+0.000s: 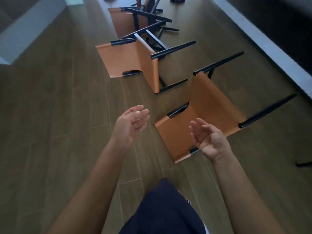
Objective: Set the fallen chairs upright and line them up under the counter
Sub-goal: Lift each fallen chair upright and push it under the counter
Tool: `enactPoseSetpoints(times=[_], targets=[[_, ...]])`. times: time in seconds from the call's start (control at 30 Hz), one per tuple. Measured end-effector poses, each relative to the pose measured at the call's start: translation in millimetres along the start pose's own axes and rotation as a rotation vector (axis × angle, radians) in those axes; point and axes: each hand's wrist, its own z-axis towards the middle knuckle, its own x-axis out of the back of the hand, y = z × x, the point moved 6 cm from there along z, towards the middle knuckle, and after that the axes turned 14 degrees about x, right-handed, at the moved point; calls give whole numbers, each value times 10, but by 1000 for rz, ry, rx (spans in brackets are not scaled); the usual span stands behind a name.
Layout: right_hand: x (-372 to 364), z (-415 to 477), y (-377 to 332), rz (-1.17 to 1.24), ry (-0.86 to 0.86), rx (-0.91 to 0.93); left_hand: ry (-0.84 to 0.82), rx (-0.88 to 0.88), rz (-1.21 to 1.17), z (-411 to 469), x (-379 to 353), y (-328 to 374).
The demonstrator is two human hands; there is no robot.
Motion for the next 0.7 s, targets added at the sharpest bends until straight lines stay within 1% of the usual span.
enactPoseSetpoints(times=[0.17, 0.33, 0.47, 0.57, 0.7], targets=[[-125, 462, 98, 39, 88, 22, -37, 93, 43, 640, 46, 146], [-226, 1219, 212, 32, 169, 6, -23, 142, 60, 1532, -19, 273], [-287, 1843, 279, 62, 235, -10, -62, 237, 119, 2254, -184, 257], [-343, 2314, 335, 73, 274, -10, -91, 276, 194, 2808, -322, 246], [-386, 2814, 566, 63, 302, -29, -90, 347, 225, 3442, -339, 109]])
